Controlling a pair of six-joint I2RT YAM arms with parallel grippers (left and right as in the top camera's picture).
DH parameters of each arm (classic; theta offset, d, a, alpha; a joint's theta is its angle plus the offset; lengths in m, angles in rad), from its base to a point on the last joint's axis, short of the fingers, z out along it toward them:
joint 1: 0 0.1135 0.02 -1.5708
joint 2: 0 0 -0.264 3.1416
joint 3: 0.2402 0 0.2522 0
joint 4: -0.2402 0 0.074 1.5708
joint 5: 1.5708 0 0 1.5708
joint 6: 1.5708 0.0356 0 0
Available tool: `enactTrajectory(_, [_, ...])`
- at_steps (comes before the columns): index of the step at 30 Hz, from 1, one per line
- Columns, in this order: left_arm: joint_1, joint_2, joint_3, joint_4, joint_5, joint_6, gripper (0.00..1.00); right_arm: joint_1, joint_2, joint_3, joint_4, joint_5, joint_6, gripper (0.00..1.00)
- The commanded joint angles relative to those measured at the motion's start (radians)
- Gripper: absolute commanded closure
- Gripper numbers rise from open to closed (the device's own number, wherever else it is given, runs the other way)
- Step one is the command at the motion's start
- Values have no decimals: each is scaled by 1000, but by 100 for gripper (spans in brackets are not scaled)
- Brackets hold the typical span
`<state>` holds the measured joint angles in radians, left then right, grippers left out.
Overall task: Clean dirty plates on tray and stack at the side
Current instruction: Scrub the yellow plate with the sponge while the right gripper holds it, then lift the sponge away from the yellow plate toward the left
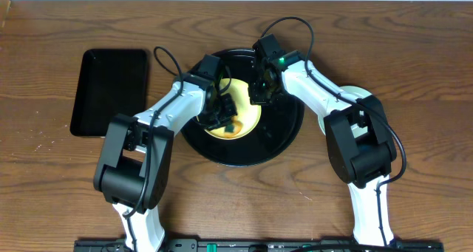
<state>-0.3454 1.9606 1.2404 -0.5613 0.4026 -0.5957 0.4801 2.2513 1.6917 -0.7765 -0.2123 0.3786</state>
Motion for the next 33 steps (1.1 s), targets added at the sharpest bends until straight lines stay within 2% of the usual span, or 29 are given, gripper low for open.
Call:
enactTrajectory(1, [-6,20,-10,84,4,69,93,6,33,-35,-9,46,6,99])
enactTrajectory(5, [3,18,-7,132,-340,76,93,10,33,-35,-9,42,6,99])
enactTrajectory(6, [10,15,-2,119,-365,76,93,12,33,-35,-9,41,6,99])
enactTrajectory(11, [61,-71,53,-58,-366,87,93,20,33,-35,-11,39,6,99])
enactTrajectory(16, [125,-271,79,-227,-366,87,93,21,33,-35,-10,39,6,97])
enactTrajectory(19, [161,-386,79,-280,-366,87,93,21,33,-35,-7,39,6,84])
enactTrajectory(22, [184,-454,79,-301,-367,92,92,21,33,-35,1,38,7,79])
enactTrajectory(23, [188,-465,79,-302,-367,100,92,22,33,-35,5,39,7,79])
enactTrajectory(25, [194,-471,79,-302,-367,109,93,25,33,-35,15,39,7,85])
enactTrajectory(27, [194,-464,74,-301,-367,109,93,28,33,-35,23,39,7,99])
enactTrajectory(33, [194,-428,45,-299,-367,109,91,28,18,-35,14,39,-28,99])
